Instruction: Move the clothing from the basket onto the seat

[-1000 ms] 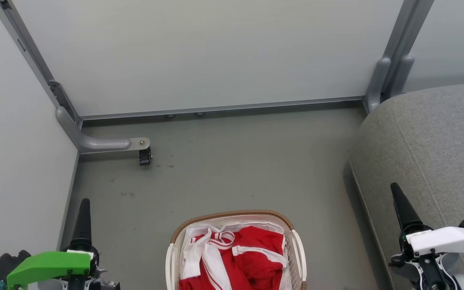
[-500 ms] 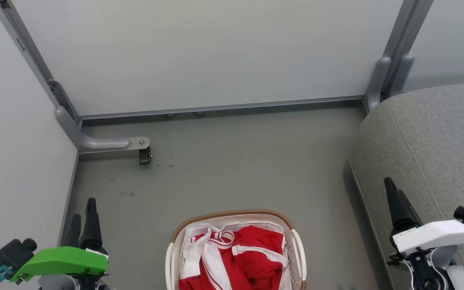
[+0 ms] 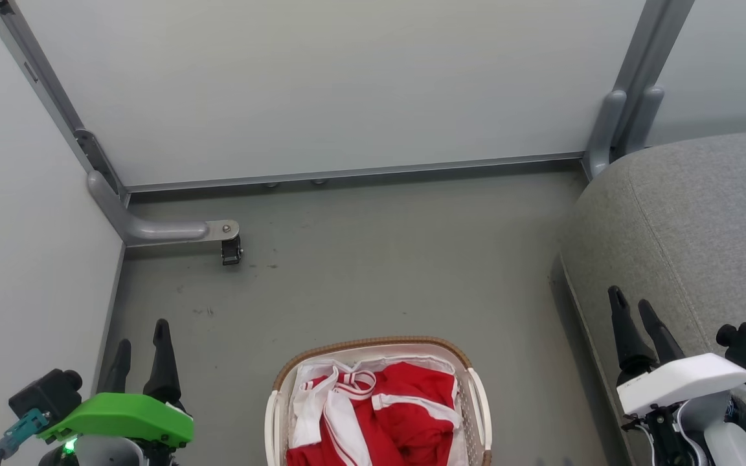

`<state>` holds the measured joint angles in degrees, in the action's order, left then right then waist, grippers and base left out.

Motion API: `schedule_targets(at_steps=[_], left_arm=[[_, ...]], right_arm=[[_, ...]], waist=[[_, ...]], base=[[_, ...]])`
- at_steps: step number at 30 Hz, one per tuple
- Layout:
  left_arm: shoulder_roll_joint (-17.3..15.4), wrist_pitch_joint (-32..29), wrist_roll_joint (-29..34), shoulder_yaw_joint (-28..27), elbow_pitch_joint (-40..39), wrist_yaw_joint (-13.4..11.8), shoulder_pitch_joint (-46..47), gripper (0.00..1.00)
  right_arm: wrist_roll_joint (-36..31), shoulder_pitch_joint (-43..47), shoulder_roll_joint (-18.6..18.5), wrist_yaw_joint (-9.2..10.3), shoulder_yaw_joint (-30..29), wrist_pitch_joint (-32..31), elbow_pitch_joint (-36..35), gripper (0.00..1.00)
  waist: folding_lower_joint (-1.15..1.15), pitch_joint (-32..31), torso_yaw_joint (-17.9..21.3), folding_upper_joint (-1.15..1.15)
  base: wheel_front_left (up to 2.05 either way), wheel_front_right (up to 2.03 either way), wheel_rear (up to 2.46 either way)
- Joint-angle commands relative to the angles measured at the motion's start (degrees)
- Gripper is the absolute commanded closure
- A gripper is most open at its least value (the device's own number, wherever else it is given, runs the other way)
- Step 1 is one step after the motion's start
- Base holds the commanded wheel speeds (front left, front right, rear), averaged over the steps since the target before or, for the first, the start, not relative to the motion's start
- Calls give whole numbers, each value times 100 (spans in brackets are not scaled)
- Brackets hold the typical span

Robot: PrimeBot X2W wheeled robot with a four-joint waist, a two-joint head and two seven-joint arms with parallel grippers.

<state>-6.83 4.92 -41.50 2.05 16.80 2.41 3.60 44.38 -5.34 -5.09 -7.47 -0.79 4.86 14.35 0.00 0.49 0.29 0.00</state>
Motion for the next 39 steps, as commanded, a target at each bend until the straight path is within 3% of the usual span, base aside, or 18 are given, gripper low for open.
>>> schedule_targets(at_steps=[1,21,39], left_arm=[[-107,64,231,50,-49,-49,142,0],[-290,393,1424,420,-222,-348,77,0],[-315,641,2352,433,-365,-366,-16,0]], right_arm=[[-199,-133,-30,-1,-38,69,-52,0],[-1647,-145,-37,-2,84,400,63,0],[-2701,-181,-6,-2,144,645,109,0]], waist=[[0,2,2,0],[0,24,41,0],[0,30,76,0]], base=[[0,0,0],[0,0,0],[0,0,0]])
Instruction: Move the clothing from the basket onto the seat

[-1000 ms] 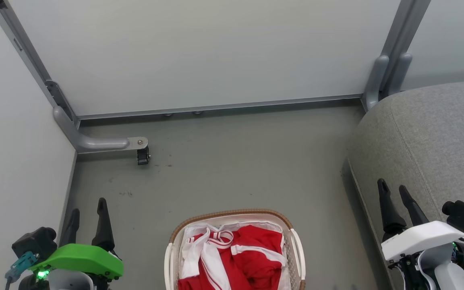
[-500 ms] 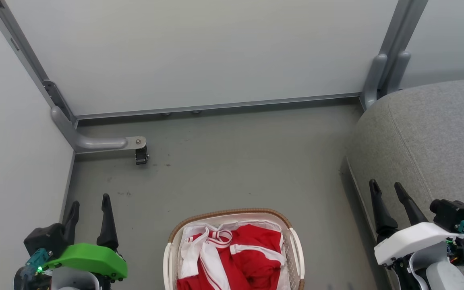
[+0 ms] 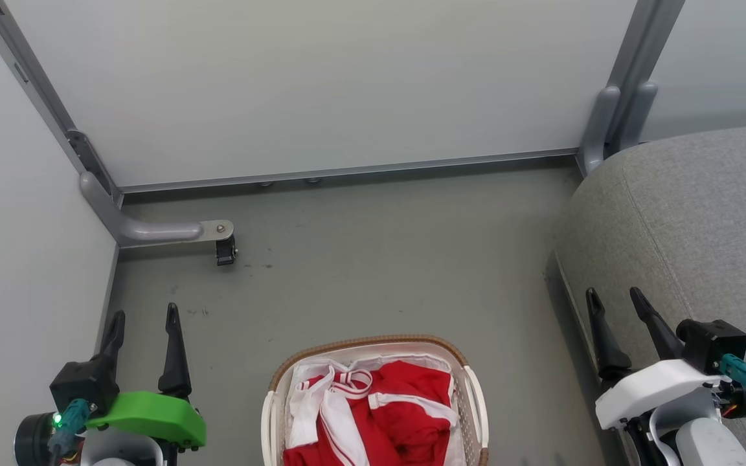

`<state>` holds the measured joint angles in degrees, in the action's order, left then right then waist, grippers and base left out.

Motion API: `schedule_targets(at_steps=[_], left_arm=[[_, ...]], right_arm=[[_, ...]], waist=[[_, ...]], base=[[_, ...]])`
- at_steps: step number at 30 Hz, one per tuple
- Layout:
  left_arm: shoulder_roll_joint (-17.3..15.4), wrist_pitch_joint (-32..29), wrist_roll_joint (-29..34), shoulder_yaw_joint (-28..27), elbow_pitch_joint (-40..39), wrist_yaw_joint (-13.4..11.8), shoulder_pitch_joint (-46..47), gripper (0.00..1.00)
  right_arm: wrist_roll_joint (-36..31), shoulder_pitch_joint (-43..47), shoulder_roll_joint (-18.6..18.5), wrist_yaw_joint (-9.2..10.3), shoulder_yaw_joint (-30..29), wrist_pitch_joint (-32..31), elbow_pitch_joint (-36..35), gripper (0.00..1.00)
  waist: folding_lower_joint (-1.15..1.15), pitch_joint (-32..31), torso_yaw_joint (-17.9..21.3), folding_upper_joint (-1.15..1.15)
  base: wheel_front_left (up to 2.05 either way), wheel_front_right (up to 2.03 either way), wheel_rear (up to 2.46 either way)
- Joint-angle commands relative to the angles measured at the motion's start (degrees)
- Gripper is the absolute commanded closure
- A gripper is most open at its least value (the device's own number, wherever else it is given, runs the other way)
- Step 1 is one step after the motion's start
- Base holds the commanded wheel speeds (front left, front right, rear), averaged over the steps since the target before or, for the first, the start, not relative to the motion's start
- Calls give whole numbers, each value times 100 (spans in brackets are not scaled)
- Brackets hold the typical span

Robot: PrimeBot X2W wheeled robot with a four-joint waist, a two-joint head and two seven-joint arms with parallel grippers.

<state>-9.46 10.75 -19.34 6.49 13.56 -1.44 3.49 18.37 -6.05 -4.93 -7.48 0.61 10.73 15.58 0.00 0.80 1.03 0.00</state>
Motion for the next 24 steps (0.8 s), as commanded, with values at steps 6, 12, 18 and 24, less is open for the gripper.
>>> schedule_targets(at_steps=[6,12,18,24], left_arm=[[5,120,391,-83,-50,44,-66,0],[64,198,653,-175,-42,120,-147,0],[260,262,844,-248,91,269,-93,0],[453,323,1105,-116,491,491,308,0]], right_arm=[[-377,-67,7,-1,-43,127,51,0],[-662,-69,32,-1,-32,201,74,0],[-922,-212,55,-2,99,267,58,0],[-1118,-517,68,-2,259,327,-115,0]], waist=[[0,-13,19,0],[0,12,62,0],[0,247,210,0],[0,858,501,0]], base=[[0,0,0],[0,0,0],[0,0,0],[0,0,0]])
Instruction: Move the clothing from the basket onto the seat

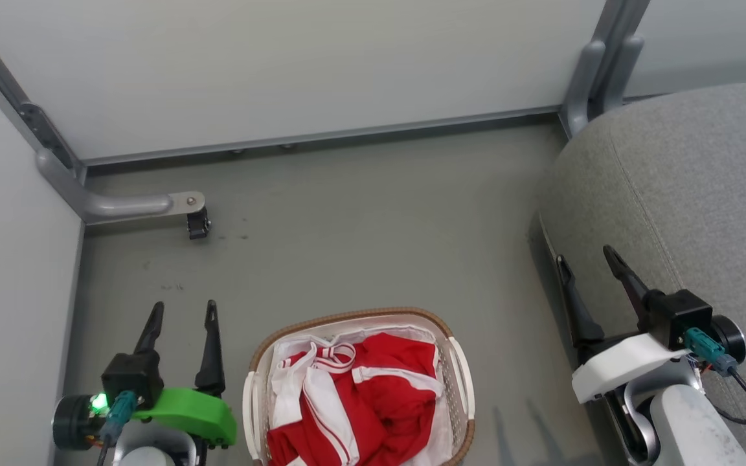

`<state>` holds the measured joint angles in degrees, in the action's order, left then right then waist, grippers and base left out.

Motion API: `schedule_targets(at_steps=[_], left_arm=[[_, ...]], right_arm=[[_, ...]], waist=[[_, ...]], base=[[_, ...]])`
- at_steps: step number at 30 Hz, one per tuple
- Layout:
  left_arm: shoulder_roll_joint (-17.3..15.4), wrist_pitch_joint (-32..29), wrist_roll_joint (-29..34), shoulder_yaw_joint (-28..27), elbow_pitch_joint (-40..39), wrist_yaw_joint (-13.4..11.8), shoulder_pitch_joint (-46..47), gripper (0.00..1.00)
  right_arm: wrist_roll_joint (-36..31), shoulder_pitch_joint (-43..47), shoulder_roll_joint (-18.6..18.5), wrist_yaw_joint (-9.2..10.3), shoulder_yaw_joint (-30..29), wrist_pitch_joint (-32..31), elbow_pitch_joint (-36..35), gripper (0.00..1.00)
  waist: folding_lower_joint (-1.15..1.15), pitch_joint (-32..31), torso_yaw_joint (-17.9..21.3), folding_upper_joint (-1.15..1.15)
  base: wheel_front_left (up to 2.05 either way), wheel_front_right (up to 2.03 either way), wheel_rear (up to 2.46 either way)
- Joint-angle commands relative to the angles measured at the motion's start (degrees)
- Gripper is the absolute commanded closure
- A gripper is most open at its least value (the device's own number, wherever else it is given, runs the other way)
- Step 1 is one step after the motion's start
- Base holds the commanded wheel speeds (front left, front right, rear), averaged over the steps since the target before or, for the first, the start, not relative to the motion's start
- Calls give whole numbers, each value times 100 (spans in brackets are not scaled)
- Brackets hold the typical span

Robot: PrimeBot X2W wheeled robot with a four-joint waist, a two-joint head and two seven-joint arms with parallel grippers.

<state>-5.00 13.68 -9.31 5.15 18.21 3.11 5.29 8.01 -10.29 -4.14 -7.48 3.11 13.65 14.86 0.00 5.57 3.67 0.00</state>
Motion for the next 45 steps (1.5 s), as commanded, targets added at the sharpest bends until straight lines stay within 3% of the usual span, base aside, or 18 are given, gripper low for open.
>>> schedule_targets(at_steps=[1,8,17,24,29,37,45], left_arm=[[32,48,121,48,140,80,219,0],[147,119,291,334,1084,291,1100,0],[29,149,776,697,2210,347,2012,0],[-138,45,1050,865,3850,116,2820,0],[-288,-359,1258,1019,4699,-191,3315,0],[-476,-653,1495,1242,5221,-528,3876,0],[-627,-1210,1761,1579,5449,-693,4142,0]], right_arm=[[-123,-163,-5,-1,11,51,-83,0],[-314,-621,47,-1,74,118,-257,0],[-111,-1025,119,-1,248,162,-310,0],[173,-1215,118,-1,492,162,-394,0],[320,-1318,122,-1,644,162,-443,0],[549,-1312,115,-1,844,162,-398,0],[646,-1295,118,-1,920,162,-432,0]], waist=[[0,533,301,0],[0,1517,689,0],[0,2568,1135,0],[0,3161,1332,0],[0,3443,1446,0],[0,3775,1577,0],[0,3958,1706,0]], base=[[0,0,0],[0,0,0],[0,0,0],[0,0,0],[0,0,0],[0,0,0],[0,0,0]])
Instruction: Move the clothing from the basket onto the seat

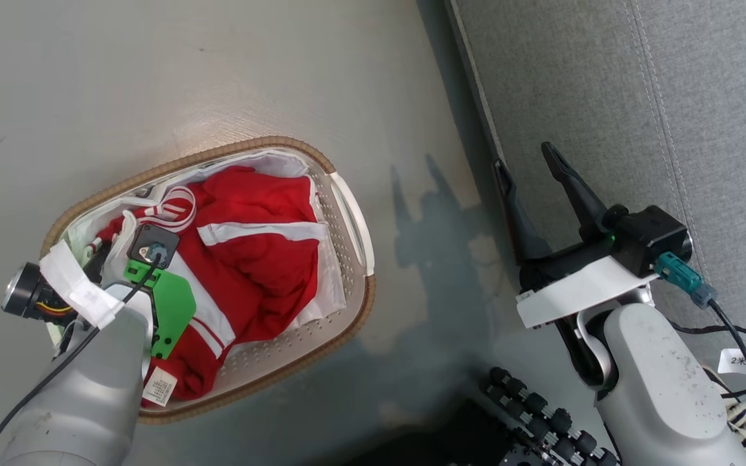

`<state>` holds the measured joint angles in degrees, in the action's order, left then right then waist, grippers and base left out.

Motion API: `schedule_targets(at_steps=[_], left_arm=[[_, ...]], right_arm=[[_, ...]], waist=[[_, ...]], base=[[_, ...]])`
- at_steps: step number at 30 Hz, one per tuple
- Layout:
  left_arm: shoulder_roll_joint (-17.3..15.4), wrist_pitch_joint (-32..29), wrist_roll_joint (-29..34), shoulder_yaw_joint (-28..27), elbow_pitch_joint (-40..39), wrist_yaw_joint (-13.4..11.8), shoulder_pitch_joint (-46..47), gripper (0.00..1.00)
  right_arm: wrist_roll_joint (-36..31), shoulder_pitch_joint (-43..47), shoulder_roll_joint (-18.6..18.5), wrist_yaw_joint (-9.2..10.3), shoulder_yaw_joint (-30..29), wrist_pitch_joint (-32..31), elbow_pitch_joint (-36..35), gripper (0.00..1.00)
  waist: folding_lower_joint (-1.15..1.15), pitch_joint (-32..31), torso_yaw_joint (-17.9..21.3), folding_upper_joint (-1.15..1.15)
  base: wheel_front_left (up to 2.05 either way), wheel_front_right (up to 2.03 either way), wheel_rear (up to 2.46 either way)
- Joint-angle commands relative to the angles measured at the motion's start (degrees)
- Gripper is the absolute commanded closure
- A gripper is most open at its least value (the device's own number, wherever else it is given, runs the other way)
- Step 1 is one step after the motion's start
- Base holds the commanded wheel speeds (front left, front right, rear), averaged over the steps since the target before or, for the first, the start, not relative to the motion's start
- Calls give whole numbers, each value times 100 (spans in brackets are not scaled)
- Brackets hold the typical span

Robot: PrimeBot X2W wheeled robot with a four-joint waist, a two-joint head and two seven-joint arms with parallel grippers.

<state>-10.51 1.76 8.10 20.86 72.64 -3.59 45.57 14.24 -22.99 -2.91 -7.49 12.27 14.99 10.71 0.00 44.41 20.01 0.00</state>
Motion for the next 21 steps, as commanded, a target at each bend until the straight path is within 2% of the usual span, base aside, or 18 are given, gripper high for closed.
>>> schedule_targets(at_steps=[1,5,9,10,11,16,21], left_arm=[[-82,-73,28,32,20,1,138,0],[-91,-267,37,92,62,40,246,0],[-1,-431,-263,-72,83,169,173,0],[36,-444,-333,-137,89,215,123,60],[56,-382,-365,-156,87,222,107,100],[231,-47,-522,-168,60,269,21,100],[457,483,-659,-173,36,263,-221,100]], right_arm=[[33,-32,-5,0,10,28,-25,0],[72,-26,-5,0,31,28,-52,0],[84,-44,-5,0,85,28,-71,0],[39,-86,-5,0,99,28,-108,0],[41,-96,-10,0,90,27,-124,0],[14,-116,-10,0,-27,28,-156,0],[-77,-82,-9,0,-114,28,-162,0]], waist=[[0,90,80,0],[0,139,90,0],[0,139,89,0],[0,126,96,0],[0,112,97,0],[0,-96,5,0],[0,-565,-199,0]], base=[[0,0,0],[0,0,0],[0,0,0],[0,0,0],[0,0,0],[0,0,0],[0,0,0]])
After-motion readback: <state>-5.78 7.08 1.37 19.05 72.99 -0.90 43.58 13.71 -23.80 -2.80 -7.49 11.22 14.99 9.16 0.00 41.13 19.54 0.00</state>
